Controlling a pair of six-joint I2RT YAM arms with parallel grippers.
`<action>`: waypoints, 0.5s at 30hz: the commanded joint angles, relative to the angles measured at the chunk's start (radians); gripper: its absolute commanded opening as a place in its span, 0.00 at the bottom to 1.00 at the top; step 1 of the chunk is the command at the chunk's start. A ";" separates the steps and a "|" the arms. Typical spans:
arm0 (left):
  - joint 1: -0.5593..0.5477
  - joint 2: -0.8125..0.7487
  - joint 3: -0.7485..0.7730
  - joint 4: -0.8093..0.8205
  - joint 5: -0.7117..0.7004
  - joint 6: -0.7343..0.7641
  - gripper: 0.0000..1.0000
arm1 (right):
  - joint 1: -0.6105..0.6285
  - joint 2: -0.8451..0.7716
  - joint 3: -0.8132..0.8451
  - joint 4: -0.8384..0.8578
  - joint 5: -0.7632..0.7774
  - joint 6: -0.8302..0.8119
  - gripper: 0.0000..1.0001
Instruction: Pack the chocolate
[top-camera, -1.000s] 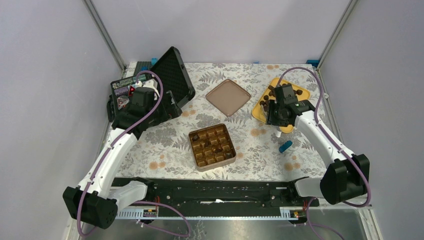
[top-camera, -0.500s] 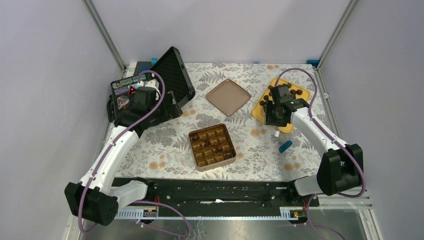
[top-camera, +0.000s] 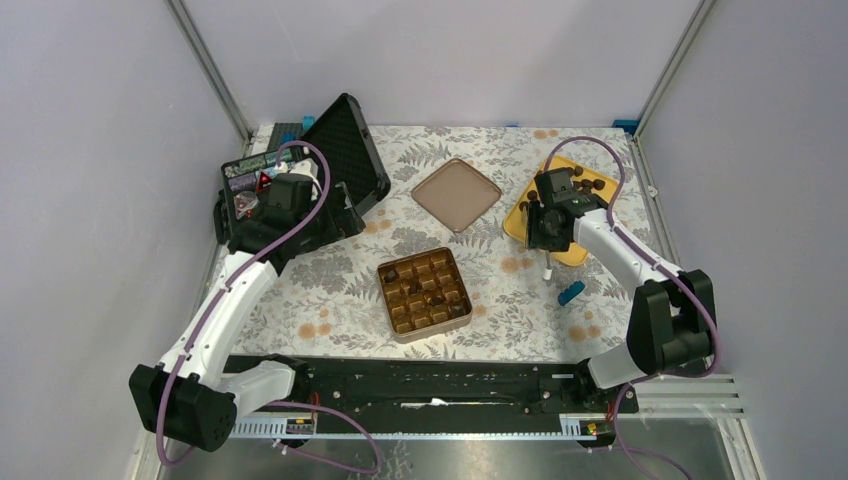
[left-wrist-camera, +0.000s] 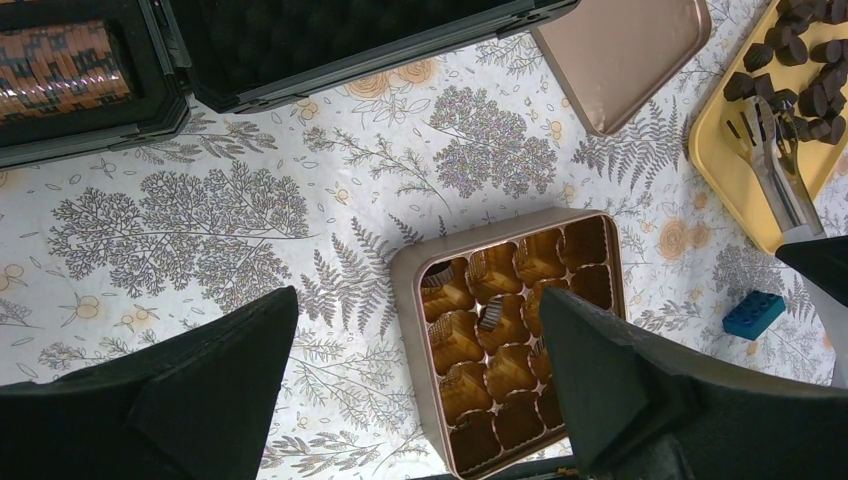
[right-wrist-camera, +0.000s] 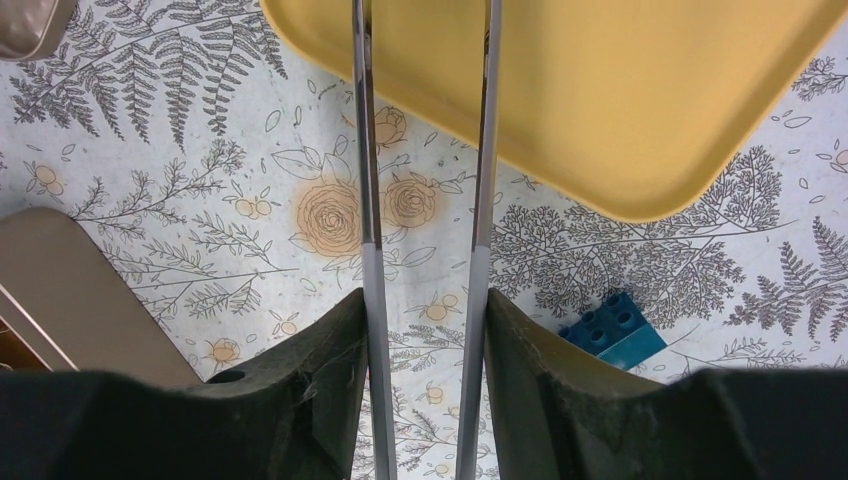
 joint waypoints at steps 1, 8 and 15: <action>0.003 -0.018 0.024 0.016 -0.014 0.009 0.99 | -0.004 0.008 0.052 0.042 0.004 -0.018 0.50; 0.003 -0.021 0.026 0.016 -0.014 0.006 0.99 | -0.003 0.042 0.078 0.045 -0.012 -0.030 0.49; 0.003 -0.029 0.022 0.015 -0.012 0.006 0.99 | -0.004 0.034 0.085 0.018 0.014 -0.023 0.37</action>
